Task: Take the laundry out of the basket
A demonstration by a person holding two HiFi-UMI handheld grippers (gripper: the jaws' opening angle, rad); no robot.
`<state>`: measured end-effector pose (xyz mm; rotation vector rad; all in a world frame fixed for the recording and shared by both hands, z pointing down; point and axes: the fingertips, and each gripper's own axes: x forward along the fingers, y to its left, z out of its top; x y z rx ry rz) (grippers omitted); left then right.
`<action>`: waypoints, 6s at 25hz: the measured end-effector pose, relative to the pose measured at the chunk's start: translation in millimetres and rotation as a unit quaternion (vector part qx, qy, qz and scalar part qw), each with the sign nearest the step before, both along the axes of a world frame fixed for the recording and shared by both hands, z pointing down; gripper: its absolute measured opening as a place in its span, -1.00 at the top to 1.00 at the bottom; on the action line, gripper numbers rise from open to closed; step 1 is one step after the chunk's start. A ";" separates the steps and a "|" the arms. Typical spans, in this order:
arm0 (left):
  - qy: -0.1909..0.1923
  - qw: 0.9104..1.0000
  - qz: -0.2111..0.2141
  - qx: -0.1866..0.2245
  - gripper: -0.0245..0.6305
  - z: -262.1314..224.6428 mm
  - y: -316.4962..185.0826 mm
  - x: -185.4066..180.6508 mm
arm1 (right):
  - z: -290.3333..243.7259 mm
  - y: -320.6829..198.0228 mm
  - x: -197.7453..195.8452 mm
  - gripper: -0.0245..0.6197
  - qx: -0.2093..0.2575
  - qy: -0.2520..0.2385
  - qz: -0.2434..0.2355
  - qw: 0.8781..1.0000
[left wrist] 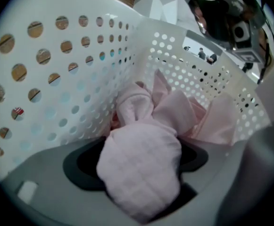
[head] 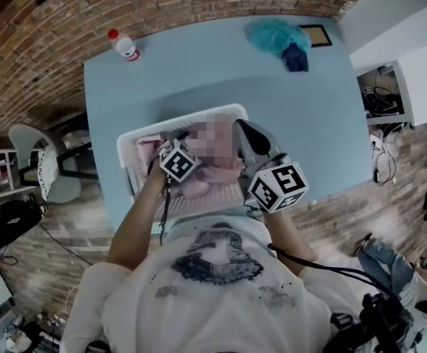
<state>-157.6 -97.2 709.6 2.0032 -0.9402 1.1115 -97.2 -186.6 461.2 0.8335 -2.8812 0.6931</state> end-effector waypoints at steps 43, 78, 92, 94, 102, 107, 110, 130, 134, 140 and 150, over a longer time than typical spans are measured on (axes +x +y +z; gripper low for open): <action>0.066 0.981 -0.106 0.149 0.76 -87.7 5.2 -14.6 | -18.3 31.7 5.8 0.93 0.010 -0.003 0.007 1.000; 0.094 0.926 -0.135 0.339 0.78 -255.7 6.9 -30.4 | -78.1 69.5 7.3 0.93 0.082 -0.009 0.024 0.996; 0.071 0.898 -0.151 0.407 0.78 -336.1 3.7 -38.7 | -123.3 71.7 16.4 0.93 0.127 -0.032 0.020 0.991; 0.063 0.897 -0.156 0.409 0.78 -342.4 1.3 -34.5 | -125.4 69.3 23.3 0.93 0.127 -0.038 0.016 0.991; 0.021 0.889 -0.174 0.423 0.78 -369.8 -20.4 2.2 | -138.2 45.4 74.9 0.93 0.135 -0.055 -0.003 0.989; 0.009 0.889 -0.166 0.426 0.78 -378.6 -36.3 54.5 | -138.9 31.0 120.5 0.93 0.132 -0.063 -0.012 0.989; 0.007 0.890 -0.155 0.429 0.78 -384.8 -48.9 84.4 | -140.2 19.0 147.1 0.93 0.133 -0.068 -0.009 0.989; 0.030 0.896 -0.100 0.432 0.79 -379.5 -133.0 242.2 | -137.1 -50.6 299.4 0.93 0.140 -0.069 0.039 0.987; 0.042 0.896 -0.090 0.433 0.79 -379.4 -149.6 268.1 | -135.0 -60.9 327.5 0.93 0.139 -0.066 0.056 0.987; 0.065 0.898 -0.071 0.429 0.79 -369.7 -173.7 309.0 | -132.8 -76.1 370.9 0.93 0.142 -0.059 0.089 0.984; 0.112 0.912 -0.054 0.391 0.79 -324.9 -197.6 364.0 | -111.4 -92.5 416.1 0.93 0.123 -0.034 0.127 0.984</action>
